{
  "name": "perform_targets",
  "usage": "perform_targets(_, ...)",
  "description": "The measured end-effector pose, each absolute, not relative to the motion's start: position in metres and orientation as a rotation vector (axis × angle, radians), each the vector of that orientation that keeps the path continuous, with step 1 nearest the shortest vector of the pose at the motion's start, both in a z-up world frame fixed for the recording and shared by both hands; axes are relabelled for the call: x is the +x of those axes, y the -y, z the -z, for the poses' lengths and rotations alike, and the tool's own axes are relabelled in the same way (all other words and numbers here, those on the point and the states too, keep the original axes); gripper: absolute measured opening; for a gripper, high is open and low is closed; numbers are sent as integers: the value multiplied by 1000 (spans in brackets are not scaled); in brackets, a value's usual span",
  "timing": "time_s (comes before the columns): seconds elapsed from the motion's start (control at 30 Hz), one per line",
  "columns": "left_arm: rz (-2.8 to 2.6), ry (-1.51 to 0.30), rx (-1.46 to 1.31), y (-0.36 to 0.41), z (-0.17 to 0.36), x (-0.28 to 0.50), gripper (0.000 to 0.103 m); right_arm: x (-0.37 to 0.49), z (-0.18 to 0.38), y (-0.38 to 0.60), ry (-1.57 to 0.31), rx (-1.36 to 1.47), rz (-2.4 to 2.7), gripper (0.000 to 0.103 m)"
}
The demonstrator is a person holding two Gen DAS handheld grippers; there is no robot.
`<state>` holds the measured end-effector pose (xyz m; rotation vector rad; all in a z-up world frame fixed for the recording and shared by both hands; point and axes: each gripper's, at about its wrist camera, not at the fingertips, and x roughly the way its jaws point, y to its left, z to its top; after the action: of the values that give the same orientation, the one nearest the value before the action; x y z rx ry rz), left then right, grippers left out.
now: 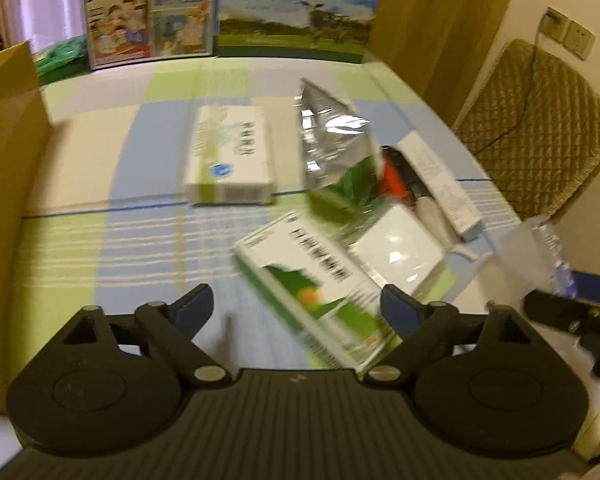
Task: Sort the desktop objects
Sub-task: 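Grasp the green throat spray box with the left tool while right holds floss box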
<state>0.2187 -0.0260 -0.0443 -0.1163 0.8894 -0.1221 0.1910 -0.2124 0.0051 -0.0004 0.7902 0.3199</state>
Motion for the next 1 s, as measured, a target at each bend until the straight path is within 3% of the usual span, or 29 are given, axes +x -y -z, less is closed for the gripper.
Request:
perform_targets(0.23, 98, -927, -65, 54, 63, 232, 90, 193, -5, 215, -781, -2, -289, 55)
perform_targets(0.67, 111, -884, 31, 11, 57, 209, 83, 185, -4, 195, -753, 23, -331, 55)
perform_targets(0.77, 172, -896, 79, 18, 63, 220, 73, 183, -6, 192, -754, 11, -330, 55)
perform_targets(0.87, 189, -919, 108, 22, 71, 225, 52, 180, -6, 191, -757, 2, -328, 55)
perform_targets(1.0, 191, -943, 99, 16, 72, 212, 51, 172, -8, 184, -761, -7, -339, 55)
